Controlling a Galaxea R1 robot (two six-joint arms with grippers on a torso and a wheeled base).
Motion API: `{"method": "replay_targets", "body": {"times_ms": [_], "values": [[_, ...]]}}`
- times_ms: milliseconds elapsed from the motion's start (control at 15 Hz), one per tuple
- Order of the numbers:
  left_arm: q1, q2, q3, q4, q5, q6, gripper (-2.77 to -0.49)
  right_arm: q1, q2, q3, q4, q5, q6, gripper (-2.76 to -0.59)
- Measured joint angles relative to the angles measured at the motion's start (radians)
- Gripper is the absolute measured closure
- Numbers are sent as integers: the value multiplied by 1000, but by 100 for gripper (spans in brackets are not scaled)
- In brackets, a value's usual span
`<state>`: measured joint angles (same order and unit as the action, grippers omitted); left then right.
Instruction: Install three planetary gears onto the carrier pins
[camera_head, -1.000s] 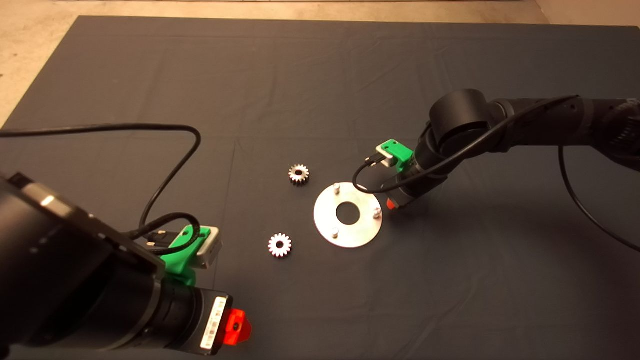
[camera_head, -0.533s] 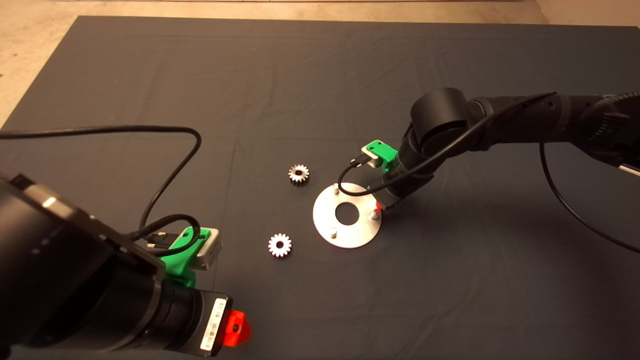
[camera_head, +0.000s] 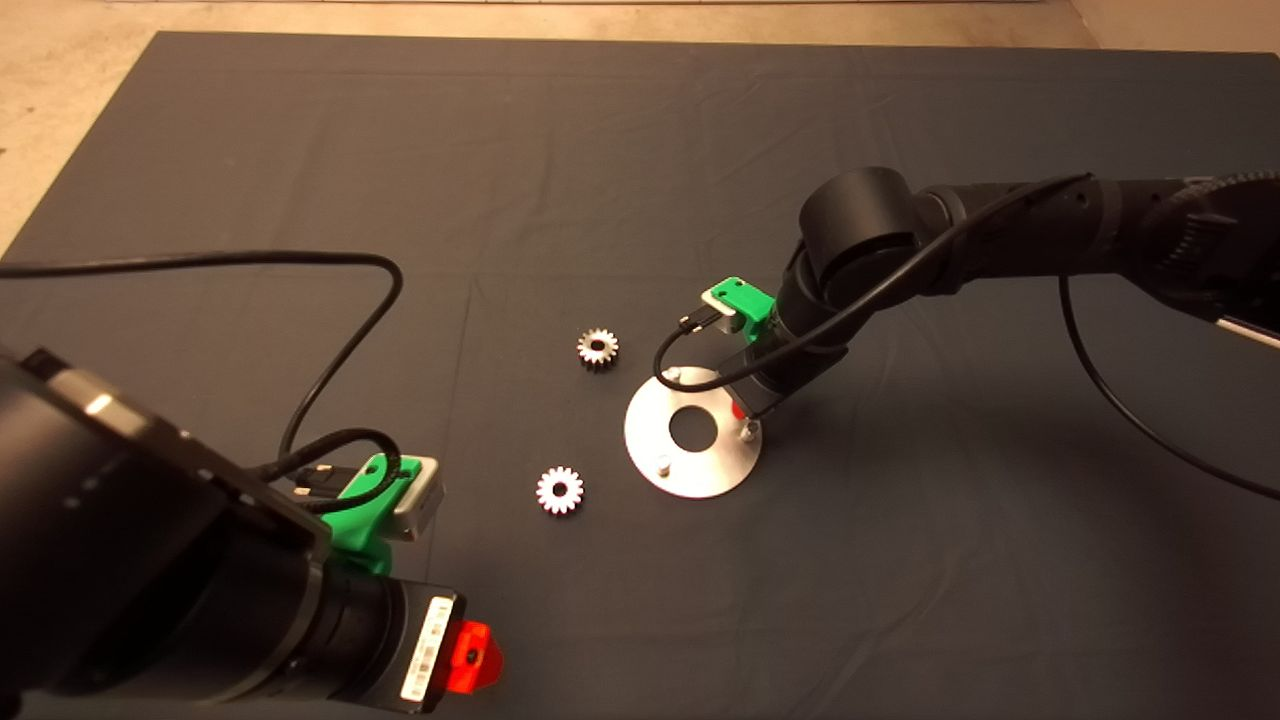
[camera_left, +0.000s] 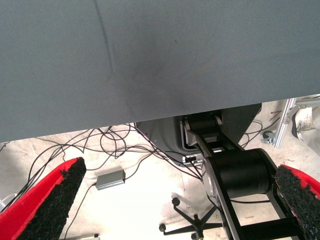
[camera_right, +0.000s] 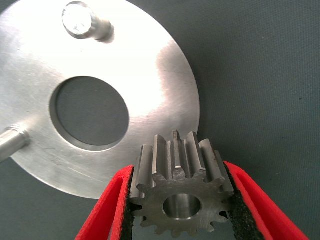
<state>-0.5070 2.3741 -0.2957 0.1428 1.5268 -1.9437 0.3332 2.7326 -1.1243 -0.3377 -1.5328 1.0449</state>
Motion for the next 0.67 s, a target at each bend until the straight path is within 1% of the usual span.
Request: {"method": "replay_targets", "body": {"times_ms": [133,200,467,667], "values": [[4,0,0,0,0,0,-276,4,2,0,13,3,3,-110],[4,0,0,0,0,0,-276,6,2,0,17,0,3,-110],[5,0,0,0,0,0,-276,10,2,0,26,1,19,-110],[6,0,0,0,0,0,-276,11,3,0,43,1,30,-110]]}}
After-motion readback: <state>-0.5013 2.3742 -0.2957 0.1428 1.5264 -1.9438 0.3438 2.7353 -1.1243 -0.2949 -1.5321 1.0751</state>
